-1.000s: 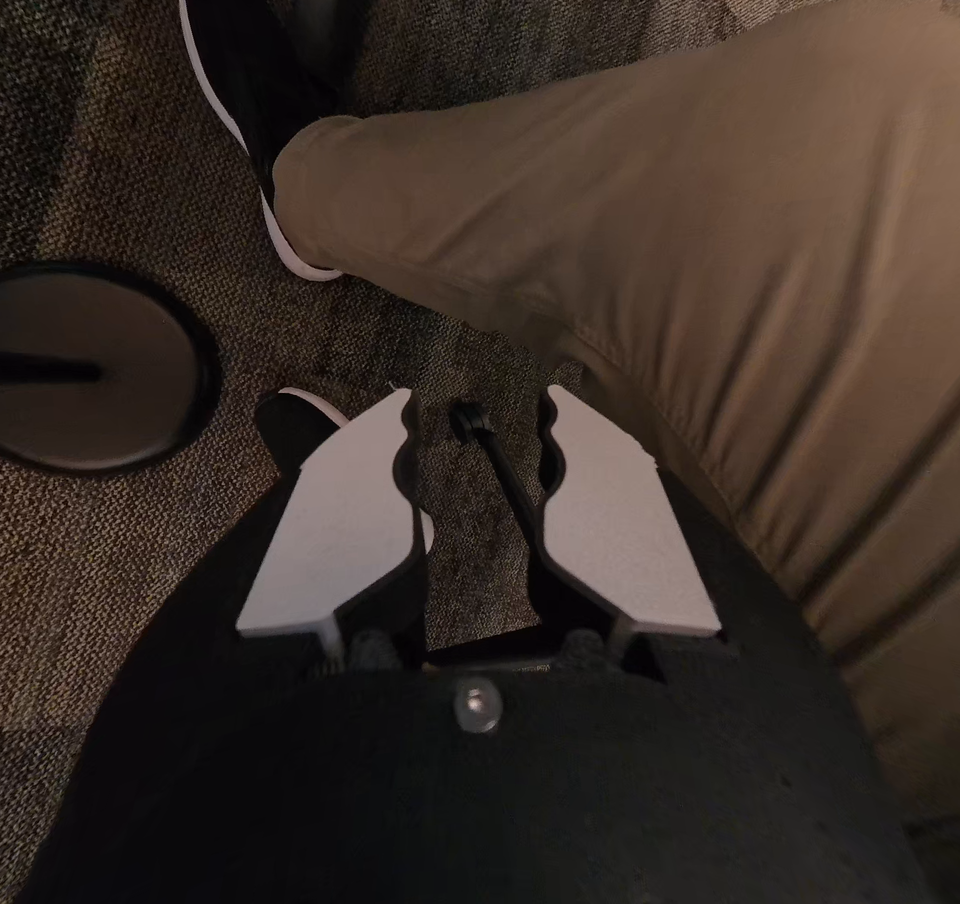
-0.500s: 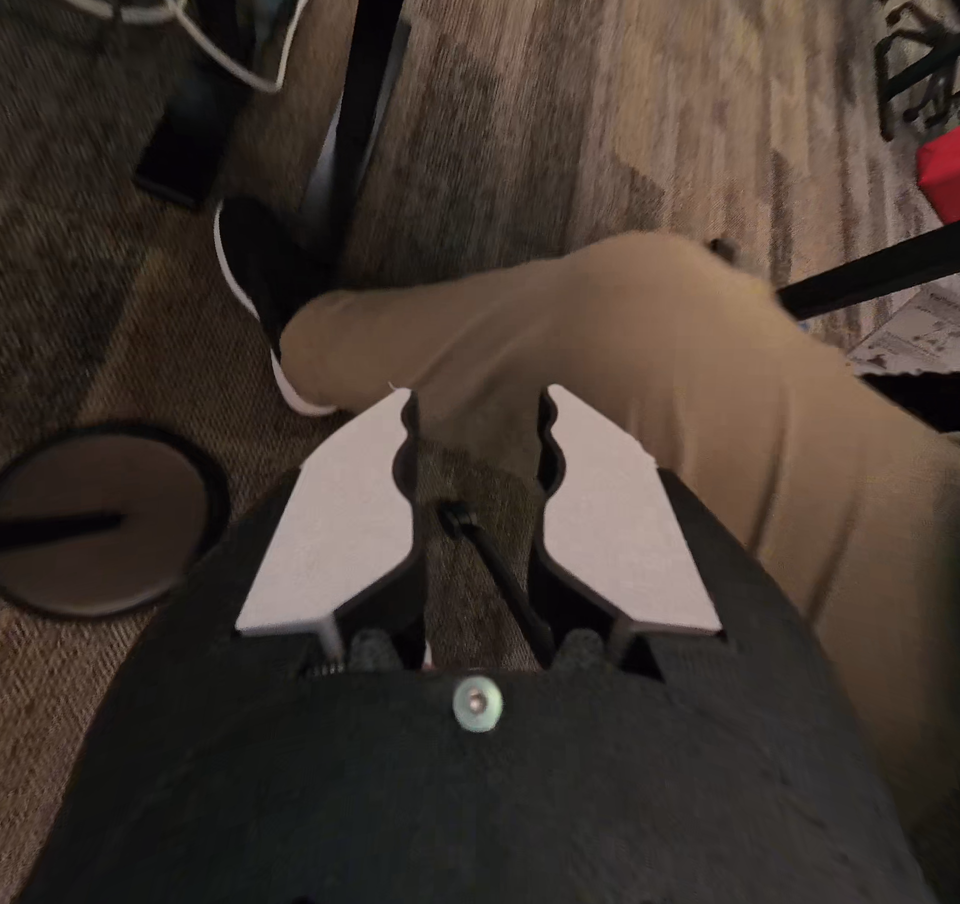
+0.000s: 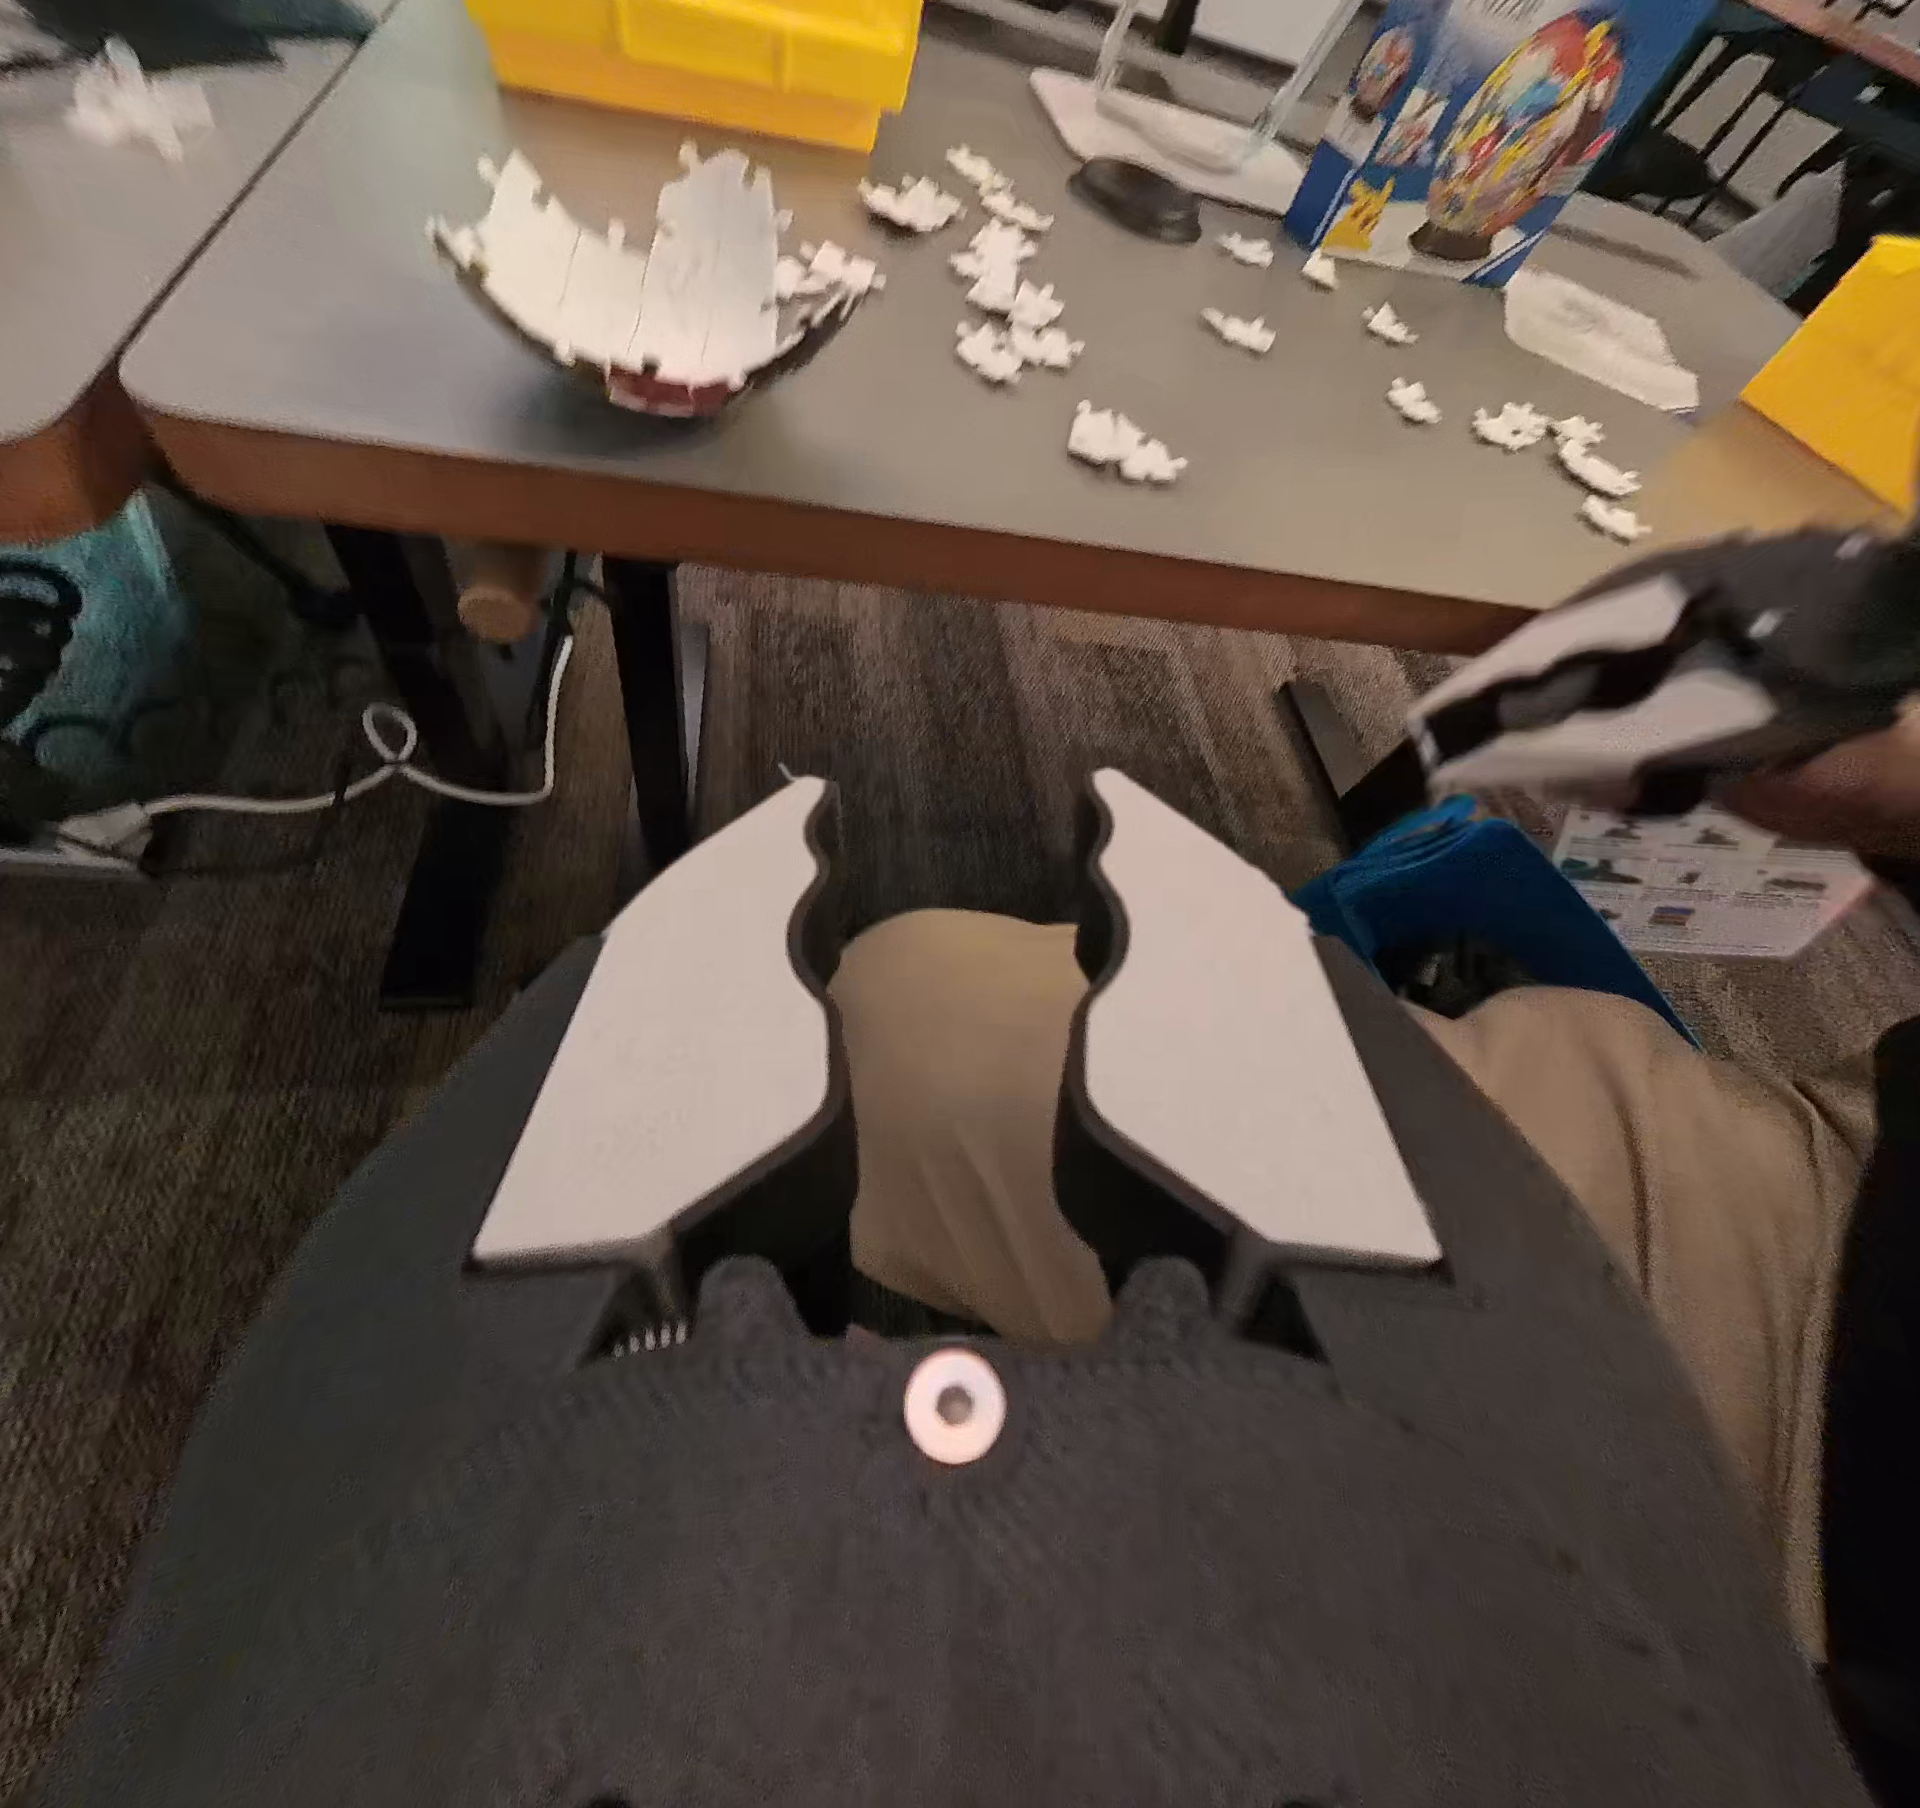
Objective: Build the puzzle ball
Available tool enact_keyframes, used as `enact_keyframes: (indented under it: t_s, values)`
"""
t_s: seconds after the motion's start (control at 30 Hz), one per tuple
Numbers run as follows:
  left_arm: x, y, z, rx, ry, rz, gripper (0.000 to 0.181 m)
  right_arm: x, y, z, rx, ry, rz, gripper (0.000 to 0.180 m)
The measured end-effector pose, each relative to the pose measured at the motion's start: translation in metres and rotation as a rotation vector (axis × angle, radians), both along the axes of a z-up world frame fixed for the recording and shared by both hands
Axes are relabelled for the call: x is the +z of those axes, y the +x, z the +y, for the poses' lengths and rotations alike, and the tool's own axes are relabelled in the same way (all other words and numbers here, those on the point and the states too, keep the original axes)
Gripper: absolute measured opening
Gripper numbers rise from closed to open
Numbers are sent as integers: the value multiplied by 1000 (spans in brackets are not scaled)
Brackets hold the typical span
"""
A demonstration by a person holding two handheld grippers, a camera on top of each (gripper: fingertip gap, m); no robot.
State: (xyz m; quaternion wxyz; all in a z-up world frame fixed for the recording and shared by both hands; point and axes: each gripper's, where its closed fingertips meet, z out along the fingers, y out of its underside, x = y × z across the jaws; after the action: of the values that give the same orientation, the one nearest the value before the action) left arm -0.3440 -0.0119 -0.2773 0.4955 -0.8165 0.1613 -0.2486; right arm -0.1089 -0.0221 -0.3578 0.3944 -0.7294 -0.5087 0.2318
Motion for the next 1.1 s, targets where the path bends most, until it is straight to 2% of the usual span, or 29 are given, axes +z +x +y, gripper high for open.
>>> enact_keyframes:
  t_s: [0.07,0.13,0.2,0.27,0.33,0.53,0.6,0.67,0.8,0.97,1.1]
  values:
    - [7,8,7,-21,26,1,42,50,-6,23,-12,6,72,21]
    - [9,20,18,-59,40,-6,42,81,-11,54,-39,-120,208,21]
    - [8,38,32,-130,49,15,41,83,-14,84,-30,-297,217,21]
    - [9,60,50,-209,74,55,41,80,-12,118,-45,-384,225,21]
    - [9,87,68,-296,93,64,42,74,-12,137,-20,-527,232,21]
    - [5,168,109,-518,131,114,42,56,-6,172,1,-779,224,21]
    - [4,191,116,-547,117,105,42,64,-6,174,54,-792,269,21]
    - [-4,205,128,-539,110,193,49,79,-6,170,112,-831,335,21]
    - [6,223,142,-570,212,263,49,102,-3,143,312,-967,382,21]
    - [14,240,143,-742,417,429,38,103,3,131,452,-1053,325,21]
    - [4,256,126,-877,463,475,24,100,11,125,534,-1121,280,21]
